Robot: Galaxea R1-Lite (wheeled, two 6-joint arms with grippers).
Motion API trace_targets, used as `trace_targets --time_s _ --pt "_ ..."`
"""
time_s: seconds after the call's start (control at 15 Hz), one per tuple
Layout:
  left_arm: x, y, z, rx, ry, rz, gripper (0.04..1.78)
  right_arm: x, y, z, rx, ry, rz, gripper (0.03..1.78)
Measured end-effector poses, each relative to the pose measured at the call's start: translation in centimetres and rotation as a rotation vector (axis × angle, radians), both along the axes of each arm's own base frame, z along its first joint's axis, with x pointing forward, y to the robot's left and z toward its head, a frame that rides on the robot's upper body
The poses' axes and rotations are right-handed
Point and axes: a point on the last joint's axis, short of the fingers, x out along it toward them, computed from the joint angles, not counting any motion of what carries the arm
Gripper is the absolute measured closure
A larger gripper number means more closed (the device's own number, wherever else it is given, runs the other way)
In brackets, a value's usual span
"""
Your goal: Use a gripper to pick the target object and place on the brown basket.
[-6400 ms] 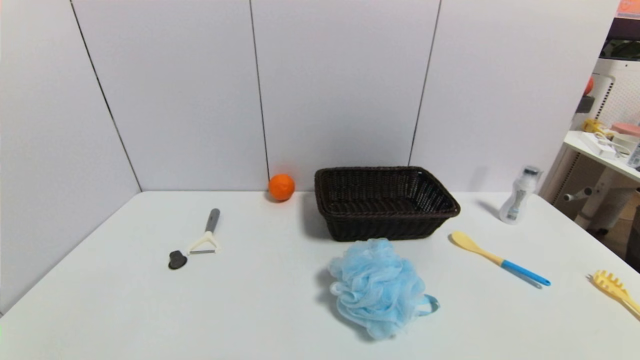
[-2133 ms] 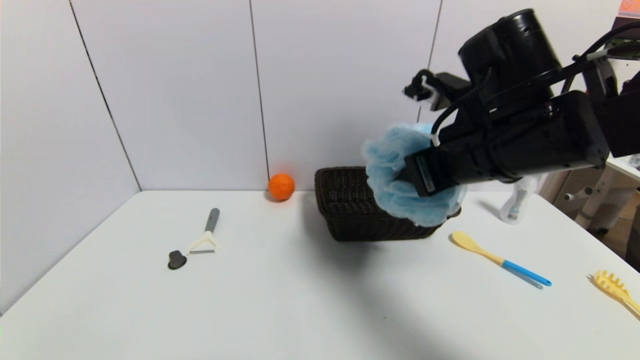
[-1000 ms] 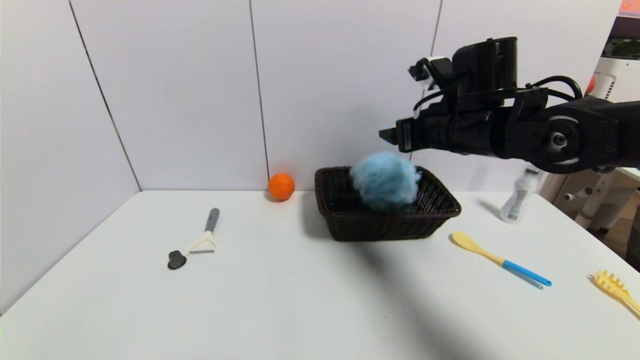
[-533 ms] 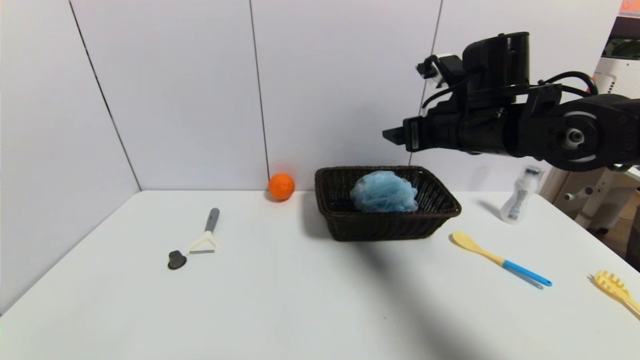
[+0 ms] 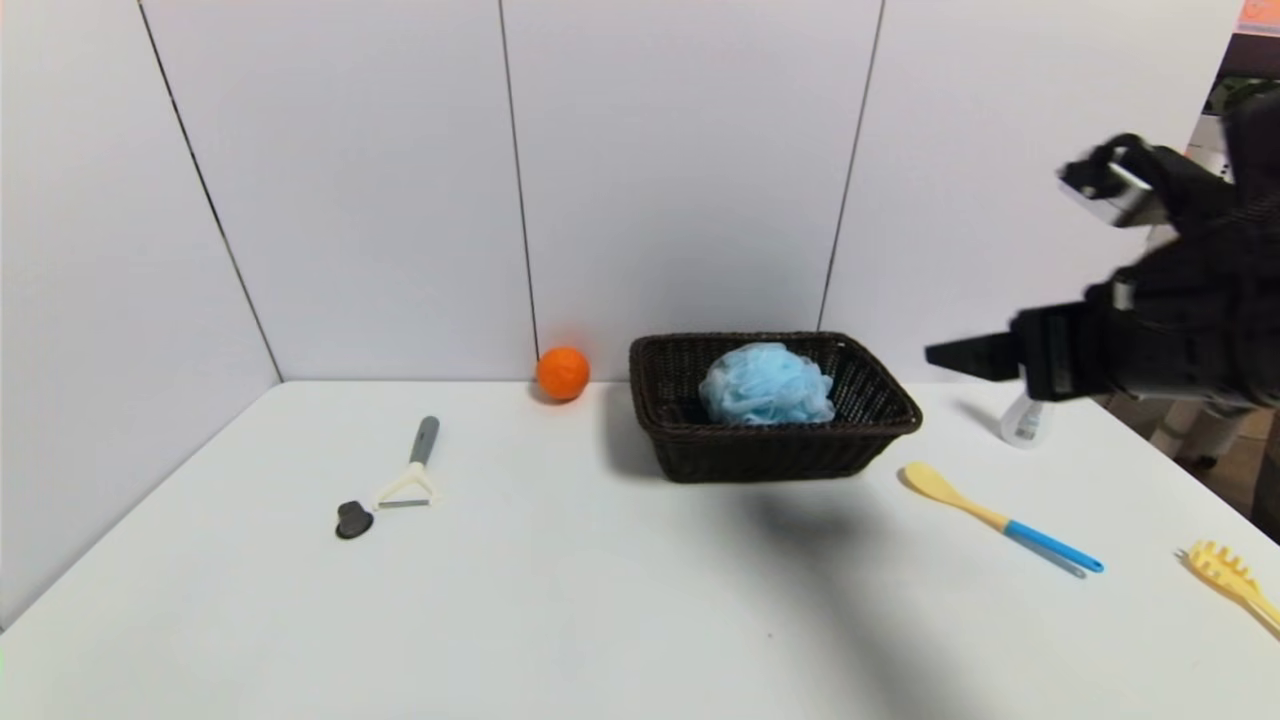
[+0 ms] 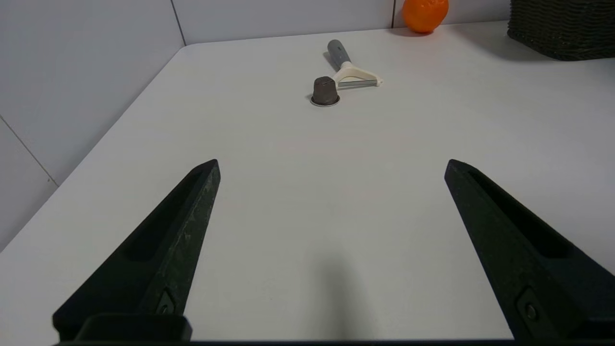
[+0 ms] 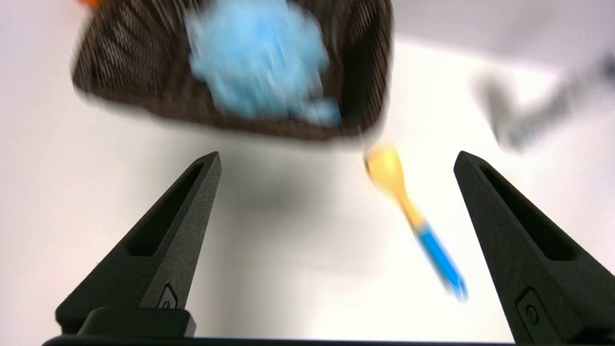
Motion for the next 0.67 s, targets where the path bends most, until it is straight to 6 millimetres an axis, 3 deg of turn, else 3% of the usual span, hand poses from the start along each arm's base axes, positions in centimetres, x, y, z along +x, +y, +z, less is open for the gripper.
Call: trace_targets --time_s 0.2,0.33,0.47,0.67 --pt "0.0 0.0 0.0 0.000 0.000 0.000 0.13 -7.8 -3.4 -1.9 0.024 0.012 -0.012 0.13" --pt "0.0 0.0 0.0 0.000 0.000 0.000 0.13 -12.0 -5.0 -4.4 0.022 -0.025 -0.020 0.12" --pt "0.0 0.0 0.0 0.000 0.000 0.000 0.13 -15.1 -6.1 -7.8 0.012 -0.092 -0.052 0.12" --pt "0.0 0.0 0.0 0.000 0.000 0.000 0.13 -18.1 -6.9 -12.1 -0.007 -0.261 -0.117 0.12"
